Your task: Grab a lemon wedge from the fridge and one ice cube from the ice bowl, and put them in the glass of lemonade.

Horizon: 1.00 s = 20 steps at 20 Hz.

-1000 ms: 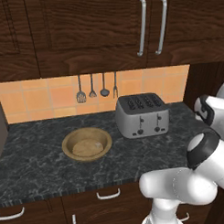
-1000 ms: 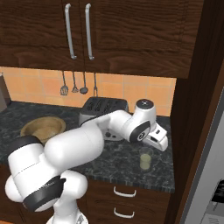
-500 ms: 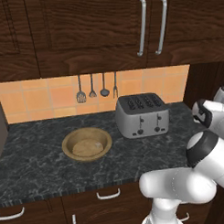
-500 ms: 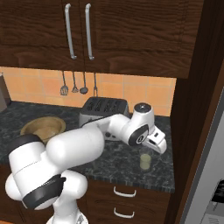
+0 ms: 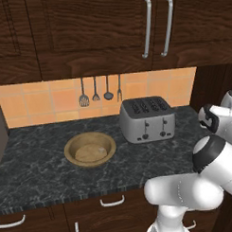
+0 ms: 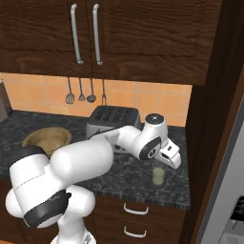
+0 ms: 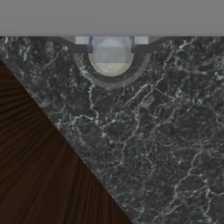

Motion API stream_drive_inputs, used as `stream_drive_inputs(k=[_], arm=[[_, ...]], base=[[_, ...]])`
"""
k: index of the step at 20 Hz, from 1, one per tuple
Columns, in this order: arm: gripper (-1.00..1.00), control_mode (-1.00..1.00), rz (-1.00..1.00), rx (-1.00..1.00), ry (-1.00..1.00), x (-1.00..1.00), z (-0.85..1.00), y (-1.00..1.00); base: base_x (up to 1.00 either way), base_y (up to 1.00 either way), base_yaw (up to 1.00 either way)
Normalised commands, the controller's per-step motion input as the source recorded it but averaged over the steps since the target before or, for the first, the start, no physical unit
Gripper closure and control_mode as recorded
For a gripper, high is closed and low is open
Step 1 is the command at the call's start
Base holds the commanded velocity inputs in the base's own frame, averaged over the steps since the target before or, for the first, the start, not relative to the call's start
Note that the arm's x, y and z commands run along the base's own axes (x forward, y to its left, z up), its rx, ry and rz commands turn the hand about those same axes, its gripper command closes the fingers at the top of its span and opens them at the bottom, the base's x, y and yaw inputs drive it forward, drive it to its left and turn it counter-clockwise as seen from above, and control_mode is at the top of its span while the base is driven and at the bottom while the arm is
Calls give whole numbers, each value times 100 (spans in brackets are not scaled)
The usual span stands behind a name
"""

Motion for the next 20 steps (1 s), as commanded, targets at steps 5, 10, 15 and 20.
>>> stream_drive_inputs(k=[5, 10, 15, 20], arm=[[100, -100, -3, 0, 0, 8, -1, 4], [100, -100, -3, 0, 0, 5, 0, 1], [100, -100, -3, 0, 0, 0, -5, -3], [-100, -100, 0, 0, 0, 0, 0, 0]], base=[[0, 0, 0], [0, 0, 0], [0, 0, 0], [0, 0, 0]])
